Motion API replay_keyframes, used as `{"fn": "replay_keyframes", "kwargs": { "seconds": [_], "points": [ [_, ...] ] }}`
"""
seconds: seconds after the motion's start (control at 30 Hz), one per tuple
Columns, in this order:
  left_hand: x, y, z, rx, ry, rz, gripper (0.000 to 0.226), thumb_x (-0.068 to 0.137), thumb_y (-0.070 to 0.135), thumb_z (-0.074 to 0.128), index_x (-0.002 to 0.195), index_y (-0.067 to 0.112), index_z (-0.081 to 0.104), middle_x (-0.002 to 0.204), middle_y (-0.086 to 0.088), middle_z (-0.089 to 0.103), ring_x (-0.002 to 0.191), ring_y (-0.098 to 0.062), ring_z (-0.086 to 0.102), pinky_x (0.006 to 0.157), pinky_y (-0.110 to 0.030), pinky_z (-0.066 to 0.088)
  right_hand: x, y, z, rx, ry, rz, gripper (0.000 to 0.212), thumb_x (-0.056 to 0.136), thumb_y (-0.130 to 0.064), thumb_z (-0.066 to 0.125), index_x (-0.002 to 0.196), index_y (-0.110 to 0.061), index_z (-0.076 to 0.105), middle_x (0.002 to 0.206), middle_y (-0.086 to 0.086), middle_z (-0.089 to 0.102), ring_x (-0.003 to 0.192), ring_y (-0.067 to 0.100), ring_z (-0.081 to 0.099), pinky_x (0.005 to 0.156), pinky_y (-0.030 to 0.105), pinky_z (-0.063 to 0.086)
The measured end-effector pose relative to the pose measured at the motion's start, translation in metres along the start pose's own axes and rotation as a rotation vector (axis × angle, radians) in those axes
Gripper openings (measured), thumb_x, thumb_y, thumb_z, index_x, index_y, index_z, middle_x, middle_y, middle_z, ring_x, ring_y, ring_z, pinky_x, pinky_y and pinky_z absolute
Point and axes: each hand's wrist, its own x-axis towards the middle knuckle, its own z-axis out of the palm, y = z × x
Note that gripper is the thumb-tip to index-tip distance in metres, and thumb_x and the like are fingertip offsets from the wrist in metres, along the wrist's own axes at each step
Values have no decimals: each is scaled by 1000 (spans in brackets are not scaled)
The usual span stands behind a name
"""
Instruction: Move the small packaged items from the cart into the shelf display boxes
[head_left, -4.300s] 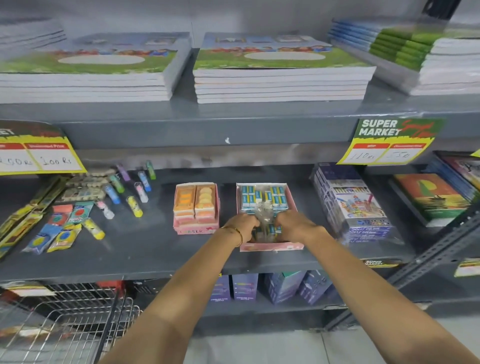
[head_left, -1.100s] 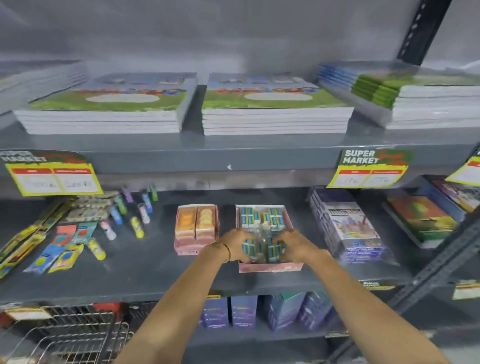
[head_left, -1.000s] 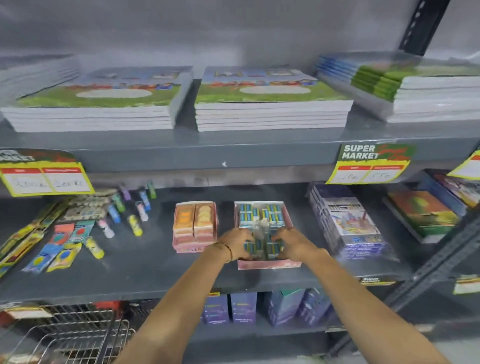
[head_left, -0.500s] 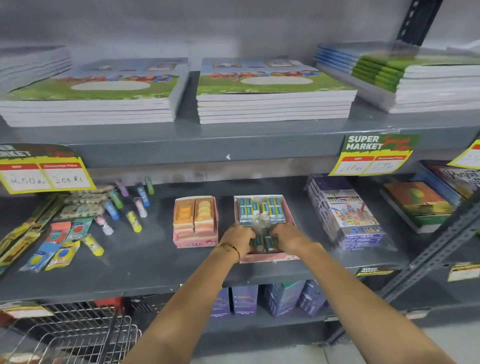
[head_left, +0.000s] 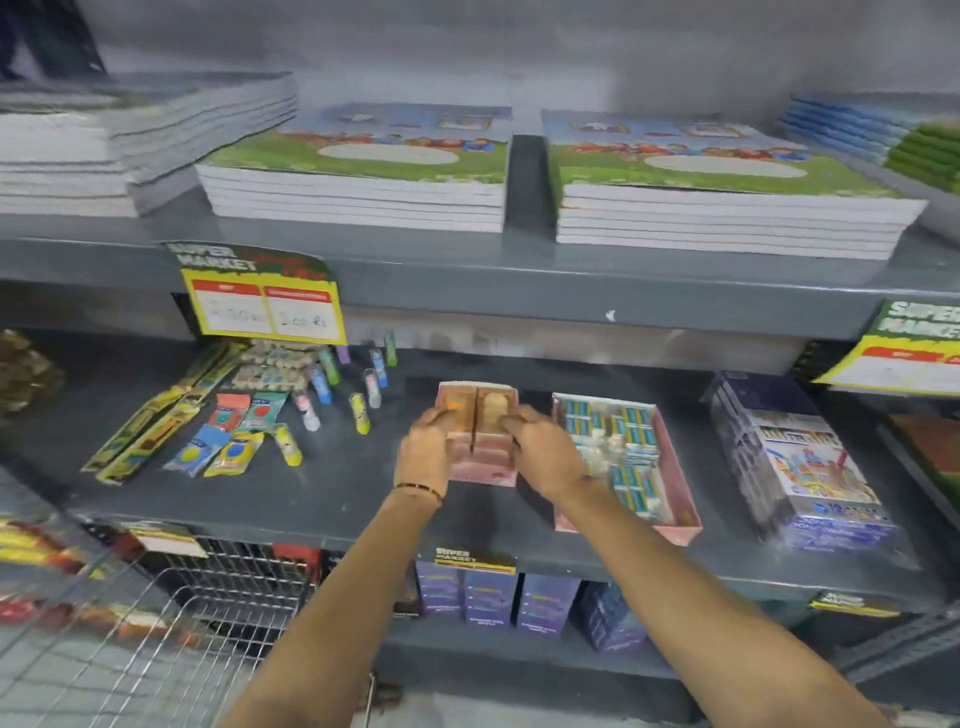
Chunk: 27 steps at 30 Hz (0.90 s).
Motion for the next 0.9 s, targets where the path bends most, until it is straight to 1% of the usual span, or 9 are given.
{"fn": "replay_keyframes", "kwargs": {
  "seconds": [0.13, 0.2, 0.27, 0.33, 0.5, 0.63, 0.8, 0.87, 0.9],
  "points": [
    [5, -23, -4, 14, -53, 48, 29, 93, 7, 40, 118, 9, 55, 128, -15, 51, 110, -32, 52, 82, -20, 39, 11, -4, 26, -124, 14, -9, 50, 83, -11, 64, 129, -12, 45, 137, 13, 43, 115, 32, 49, 93, 39, 48],
    [11, -28, 0, 59, -91, 115, 31, 94, 9, 39, 123, 11, 50, 131, -13, 48, 113, -30, 49, 84, -25, 40, 15, -6, 33, -152, 8, -5, 55, 82, -13, 67, 131, -12, 41, 136, 14, 43, 113, 30, 48, 93, 38, 47],
    [17, -27, 3, 191, -162, 158, 42, 90, 4, 42, 130, 15, 42, 136, -11, 42, 118, -29, 44, 92, -36, 46, 18, -6, 36, -144, 6, -5, 59, 79, -4, 65, 132, -10, 40, 135, 15, 42, 114, 31, 46, 93, 38, 47],
    [20, -25, 5, 295, -203, 189, 48, 86, -1, 44, 131, 16, 41, 136, -9, 40, 118, -29, 42, 89, -43, 50, 21, -7, 35, -123, 6, -12, 61, 77, 2, 62, 133, -9, 39, 137, 16, 42, 116, 32, 44, 94, 39, 47],
    [27, -29, 10, 399, -191, 267, 42, 84, -2, 47, 121, 16, 46, 127, -5, 48, 115, -24, 46, 77, -38, 52, 29, -10, 30, -134, 11, -27, 60, 79, 8, 55, 135, -7, 37, 137, 15, 42, 120, 31, 42, 97, 38, 44],
    [30, -33, 11, 423, -199, 296, 40, 83, -3, 49, 119, 16, 47, 125, -4, 49, 114, -23, 47, 76, -38, 53, 29, -15, 29, -154, 0, -22, 61, 80, 11, 52, 136, -5, 35, 137, 16, 41, 122, 31, 41, 97, 37, 45],
    [34, -31, 11, 379, -222, 316, 38, 86, 0, 48, 121, 14, 47, 131, -5, 50, 116, -25, 49, 88, -39, 51, 31, -22, 26, -183, -13, -11, 61, 81, 9, 56, 136, -4, 34, 139, 17, 41, 125, 31, 42, 96, 39, 46],
    [31, -29, 10, 368, -225, 317, 40, 89, 5, 46, 128, 14, 43, 140, -4, 45, 125, -25, 45, 101, -36, 43, 26, -27, 22, -202, -25, 14, 59, 83, 5, 55, 137, -4, 33, 139, 17, 42, 124, 32, 43, 98, 41, 43],
    [27, -27, 8, 362, -224, 330, 43, 91, 8, 45, 133, 13, 38, 146, -5, 39, 132, -25, 38, 109, -34, 33, 23, -29, 20, -202, -22, 28, 59, 84, 2, 55, 138, -5, 33, 139, 17, 43, 124, 33, 44, 99, 42, 42]
  ]
}}
